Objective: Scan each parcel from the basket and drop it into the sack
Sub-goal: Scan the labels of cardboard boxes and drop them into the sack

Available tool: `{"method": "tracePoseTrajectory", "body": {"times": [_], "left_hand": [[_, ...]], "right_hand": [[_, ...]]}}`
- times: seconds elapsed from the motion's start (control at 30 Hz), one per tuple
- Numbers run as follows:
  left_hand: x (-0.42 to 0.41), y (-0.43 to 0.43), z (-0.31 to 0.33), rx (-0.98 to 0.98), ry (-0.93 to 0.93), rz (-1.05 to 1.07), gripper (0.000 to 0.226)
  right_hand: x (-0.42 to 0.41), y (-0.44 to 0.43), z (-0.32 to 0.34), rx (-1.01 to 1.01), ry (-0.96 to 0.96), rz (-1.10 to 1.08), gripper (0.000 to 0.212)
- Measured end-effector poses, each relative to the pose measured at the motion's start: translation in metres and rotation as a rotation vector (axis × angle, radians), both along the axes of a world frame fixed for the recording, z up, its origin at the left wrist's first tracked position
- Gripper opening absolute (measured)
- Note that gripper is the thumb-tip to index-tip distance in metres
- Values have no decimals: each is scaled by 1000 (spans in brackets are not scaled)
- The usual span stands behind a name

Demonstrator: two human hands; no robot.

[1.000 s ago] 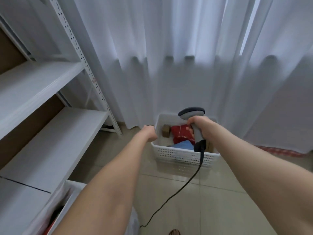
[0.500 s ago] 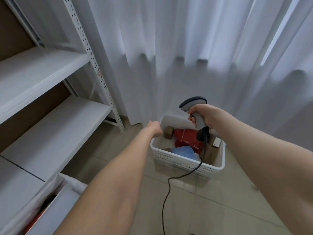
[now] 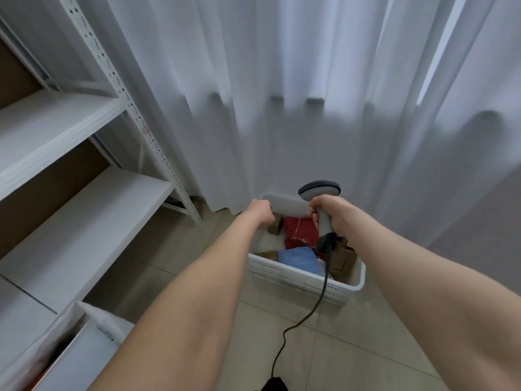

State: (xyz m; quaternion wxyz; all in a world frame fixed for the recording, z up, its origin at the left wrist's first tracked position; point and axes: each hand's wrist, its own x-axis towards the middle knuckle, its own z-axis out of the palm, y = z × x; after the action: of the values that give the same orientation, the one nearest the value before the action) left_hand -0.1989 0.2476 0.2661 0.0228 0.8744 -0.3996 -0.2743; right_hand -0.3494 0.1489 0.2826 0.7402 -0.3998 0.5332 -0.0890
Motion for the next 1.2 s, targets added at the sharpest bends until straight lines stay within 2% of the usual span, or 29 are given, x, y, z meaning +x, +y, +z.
{"method": "tracePoseTrajectory", "body": {"times": [0.07, 0.23, 0.47, 0.7, 0.97, 1.2], "left_hand": [[-1, -21, -7, -14, -6, -8, 48], [15, -76, -46, 7, 21, -31, 44], [91, -161, -140, 135, 77, -49, 45], [149, -227, -270, 213, 145, 23, 47], [189, -272, -463, 242, 146, 127, 58], [225, -305, -601, 185, 129, 199, 91]], "right_hand": [[0, -16, -12, -9, 7, -40, 19], [12, -56, -51, 45, 51, -98, 4], [91, -138, -140, 112, 134, -180, 7], [160, -191, -264, 192, 135, -244, 12], [203, -232, -453, 212, 178, -296, 14], [223, -261, -595, 231, 170, -293, 21]]}}
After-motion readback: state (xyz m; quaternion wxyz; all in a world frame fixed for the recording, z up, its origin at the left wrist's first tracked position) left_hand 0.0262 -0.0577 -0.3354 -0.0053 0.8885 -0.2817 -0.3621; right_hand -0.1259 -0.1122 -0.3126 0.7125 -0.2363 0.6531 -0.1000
